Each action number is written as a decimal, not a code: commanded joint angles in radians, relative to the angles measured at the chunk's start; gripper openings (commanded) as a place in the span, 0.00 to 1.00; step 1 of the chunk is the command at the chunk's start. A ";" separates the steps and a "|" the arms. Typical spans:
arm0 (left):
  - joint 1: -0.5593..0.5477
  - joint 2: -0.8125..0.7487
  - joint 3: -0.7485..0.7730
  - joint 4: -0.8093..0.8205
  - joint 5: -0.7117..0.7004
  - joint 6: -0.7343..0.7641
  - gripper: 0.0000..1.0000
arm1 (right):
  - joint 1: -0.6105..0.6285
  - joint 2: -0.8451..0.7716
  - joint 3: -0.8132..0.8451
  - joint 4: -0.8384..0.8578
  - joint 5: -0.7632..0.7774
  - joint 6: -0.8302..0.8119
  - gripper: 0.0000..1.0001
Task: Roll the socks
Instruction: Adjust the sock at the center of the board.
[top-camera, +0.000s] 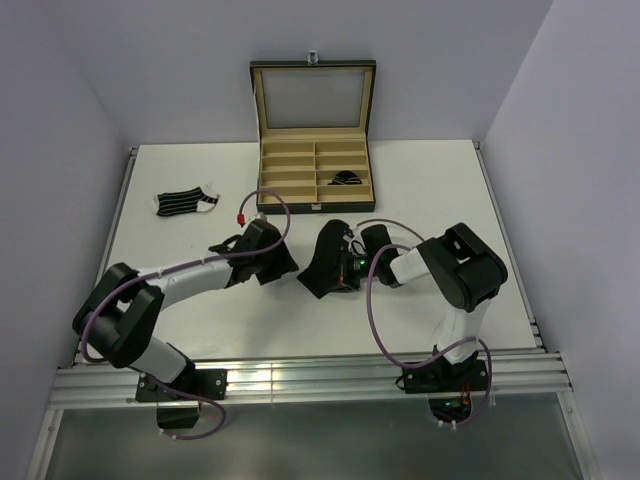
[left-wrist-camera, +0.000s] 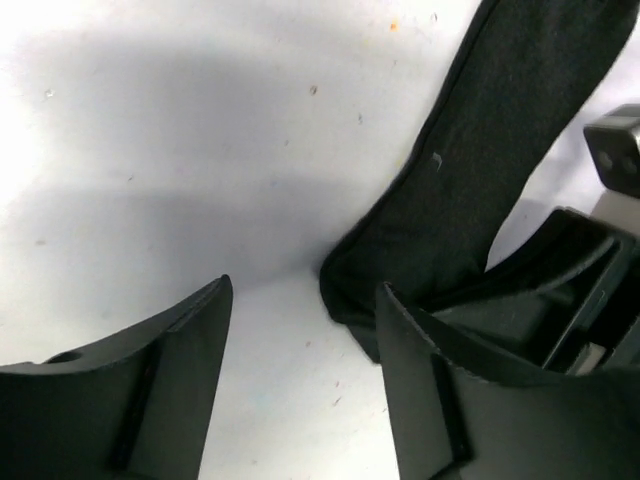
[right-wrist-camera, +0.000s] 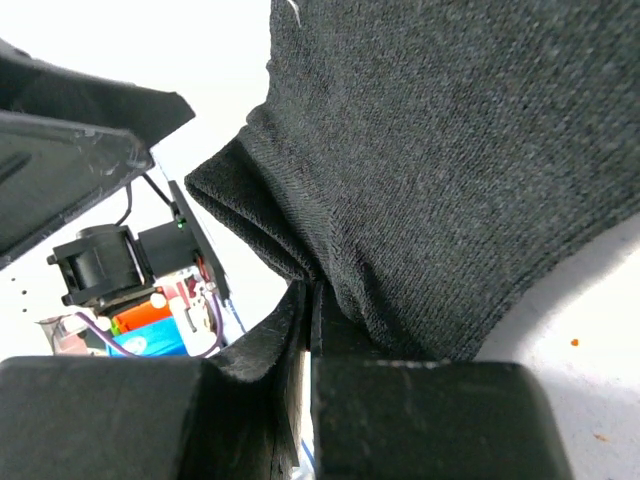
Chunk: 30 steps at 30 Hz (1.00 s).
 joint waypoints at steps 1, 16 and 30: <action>0.002 -0.081 -0.082 0.124 0.000 0.002 0.58 | -0.008 0.048 -0.011 -0.115 0.076 -0.037 0.00; 0.000 -0.023 -0.136 0.268 0.155 0.088 0.27 | -0.015 0.053 -0.008 -0.123 0.082 -0.041 0.00; -0.001 0.018 -0.125 0.301 0.206 0.095 0.25 | -0.017 0.064 -0.005 -0.121 0.082 -0.037 0.00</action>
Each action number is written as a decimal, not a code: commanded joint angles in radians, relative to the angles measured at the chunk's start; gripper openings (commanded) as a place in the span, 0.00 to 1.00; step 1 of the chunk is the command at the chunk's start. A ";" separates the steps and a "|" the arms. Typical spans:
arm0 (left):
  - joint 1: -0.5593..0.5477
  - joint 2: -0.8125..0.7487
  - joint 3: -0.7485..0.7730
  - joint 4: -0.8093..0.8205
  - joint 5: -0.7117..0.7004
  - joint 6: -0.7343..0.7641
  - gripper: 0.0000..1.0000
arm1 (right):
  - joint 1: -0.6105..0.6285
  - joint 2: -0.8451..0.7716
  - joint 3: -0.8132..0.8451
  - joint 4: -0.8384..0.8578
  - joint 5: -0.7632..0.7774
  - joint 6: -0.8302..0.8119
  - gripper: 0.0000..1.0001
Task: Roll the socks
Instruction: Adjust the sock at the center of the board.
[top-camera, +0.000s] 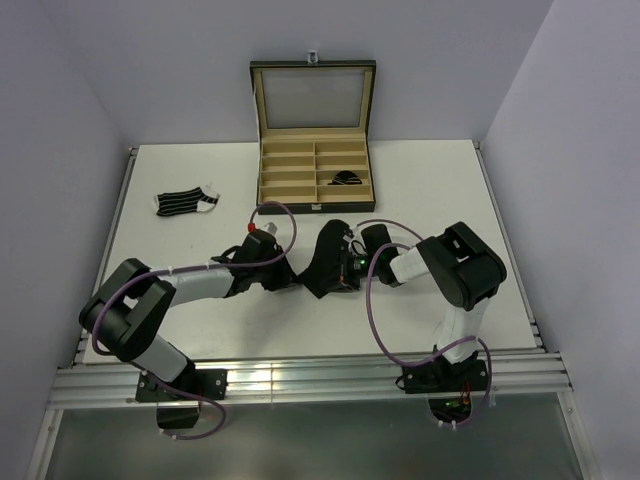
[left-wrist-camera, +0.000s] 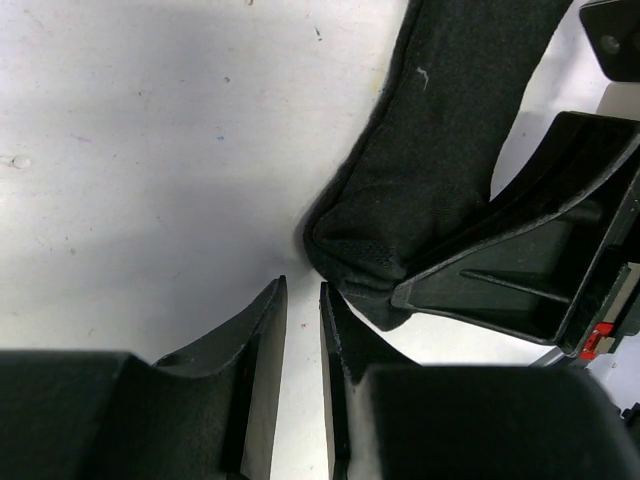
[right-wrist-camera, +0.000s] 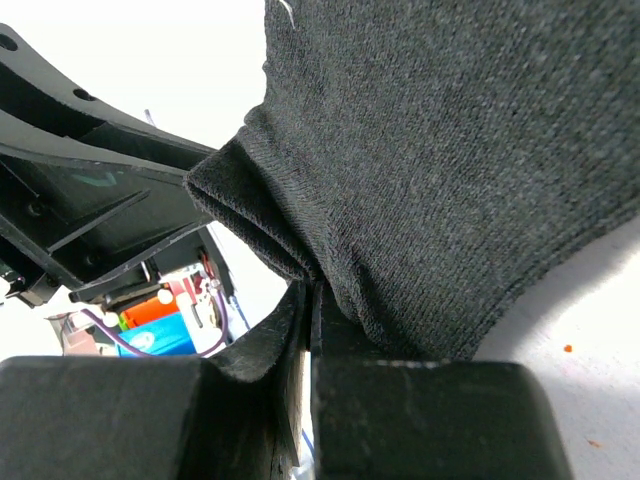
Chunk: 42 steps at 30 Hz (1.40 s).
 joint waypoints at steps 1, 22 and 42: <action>-0.001 0.007 0.028 0.059 0.022 0.014 0.25 | -0.009 0.051 -0.011 -0.118 0.101 -0.044 0.00; 0.000 0.079 0.059 0.105 0.029 -0.055 0.26 | -0.009 0.057 -0.005 -0.134 0.109 -0.051 0.00; -0.017 0.162 0.200 -0.211 -0.131 -0.043 0.22 | 0.017 -0.241 0.105 -0.575 0.397 -0.264 0.34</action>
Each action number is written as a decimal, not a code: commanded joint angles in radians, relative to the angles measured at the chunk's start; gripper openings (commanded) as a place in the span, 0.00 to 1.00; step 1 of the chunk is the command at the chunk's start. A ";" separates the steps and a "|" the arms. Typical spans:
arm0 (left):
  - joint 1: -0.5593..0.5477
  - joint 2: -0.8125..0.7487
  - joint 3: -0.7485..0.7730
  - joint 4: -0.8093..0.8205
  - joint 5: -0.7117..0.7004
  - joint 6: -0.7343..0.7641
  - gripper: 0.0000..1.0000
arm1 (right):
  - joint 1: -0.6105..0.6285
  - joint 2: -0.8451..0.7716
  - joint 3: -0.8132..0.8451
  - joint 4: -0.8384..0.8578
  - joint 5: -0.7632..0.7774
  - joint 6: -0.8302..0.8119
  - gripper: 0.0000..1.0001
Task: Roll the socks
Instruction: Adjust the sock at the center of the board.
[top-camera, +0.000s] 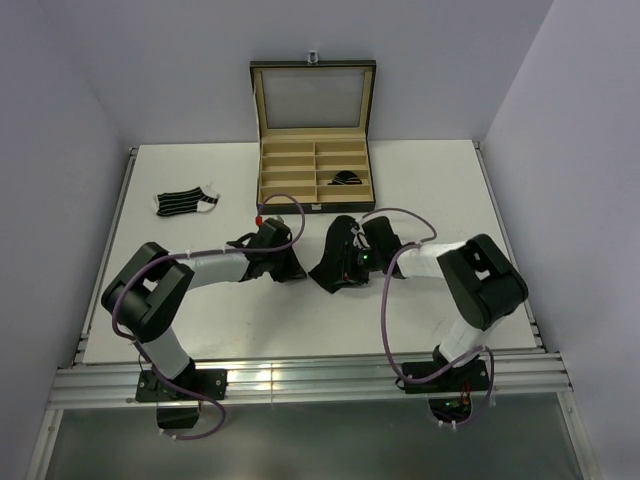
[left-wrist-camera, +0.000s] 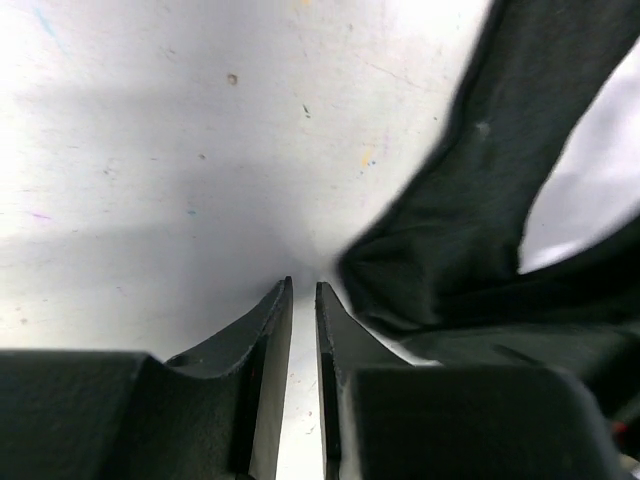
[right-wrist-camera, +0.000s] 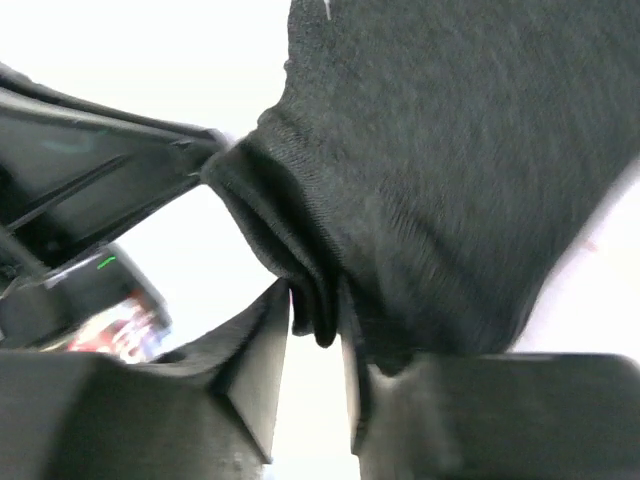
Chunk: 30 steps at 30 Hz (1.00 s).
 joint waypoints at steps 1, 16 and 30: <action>-0.006 0.022 0.031 -0.100 -0.084 0.032 0.22 | 0.030 -0.108 0.062 -0.289 0.275 -0.139 0.36; -0.018 -0.018 0.021 -0.072 -0.084 0.026 0.24 | 0.218 -0.247 0.133 -0.329 0.530 -0.343 0.47; 0.020 -0.070 -0.035 -0.080 -0.134 -0.001 0.27 | 0.406 -0.175 0.212 -0.329 0.799 -0.510 0.51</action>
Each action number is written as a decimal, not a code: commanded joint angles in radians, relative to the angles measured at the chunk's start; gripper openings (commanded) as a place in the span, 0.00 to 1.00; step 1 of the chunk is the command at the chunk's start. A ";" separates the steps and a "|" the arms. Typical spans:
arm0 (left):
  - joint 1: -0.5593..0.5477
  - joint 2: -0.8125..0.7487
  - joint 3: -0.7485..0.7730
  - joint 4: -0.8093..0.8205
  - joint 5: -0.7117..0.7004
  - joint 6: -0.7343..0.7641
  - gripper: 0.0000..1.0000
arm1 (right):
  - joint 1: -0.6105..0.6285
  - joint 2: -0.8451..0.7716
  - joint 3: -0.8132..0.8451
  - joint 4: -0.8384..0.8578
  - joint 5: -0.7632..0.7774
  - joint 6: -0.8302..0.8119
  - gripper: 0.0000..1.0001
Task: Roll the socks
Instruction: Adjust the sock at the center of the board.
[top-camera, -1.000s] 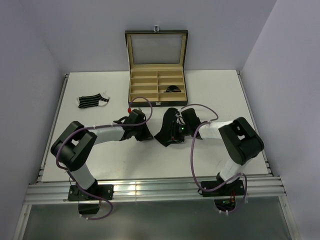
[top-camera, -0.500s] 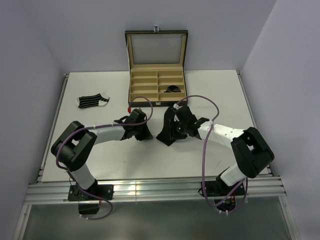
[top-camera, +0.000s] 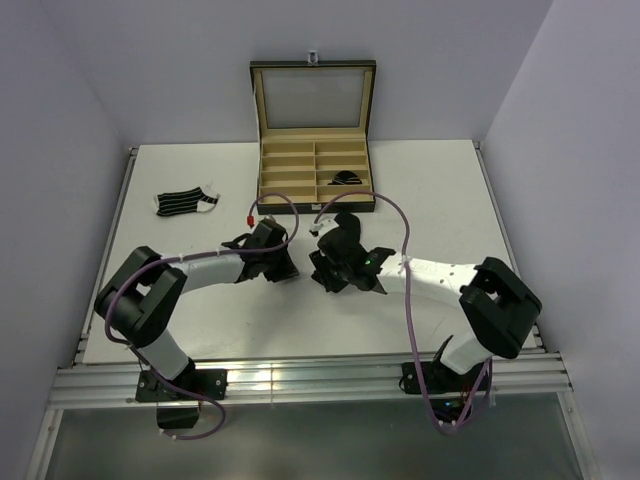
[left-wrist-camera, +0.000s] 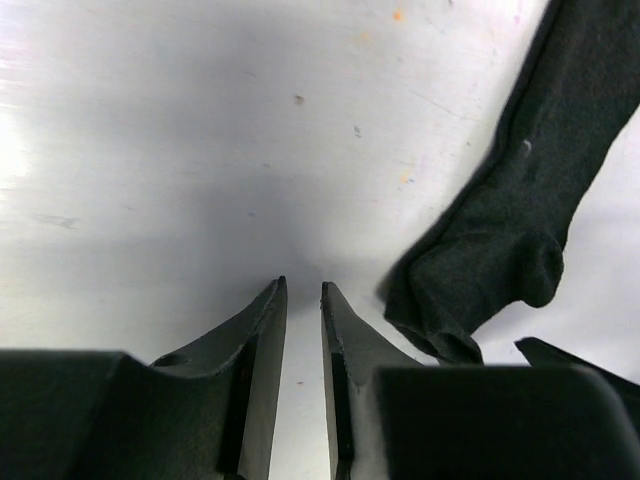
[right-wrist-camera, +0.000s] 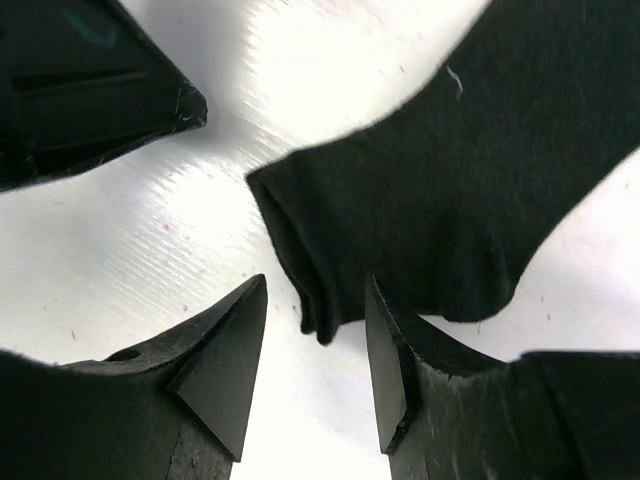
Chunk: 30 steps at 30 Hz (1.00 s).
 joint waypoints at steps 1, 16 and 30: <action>0.026 -0.036 -0.033 -0.034 -0.043 0.003 0.27 | 0.039 0.011 0.053 0.019 0.069 -0.064 0.52; 0.067 -0.091 -0.088 -0.036 -0.043 0.003 0.27 | 0.144 0.206 0.151 -0.039 0.204 -0.084 0.50; 0.076 -0.157 -0.131 -0.023 -0.029 0.018 0.28 | 0.165 0.298 0.186 -0.099 0.194 -0.052 0.01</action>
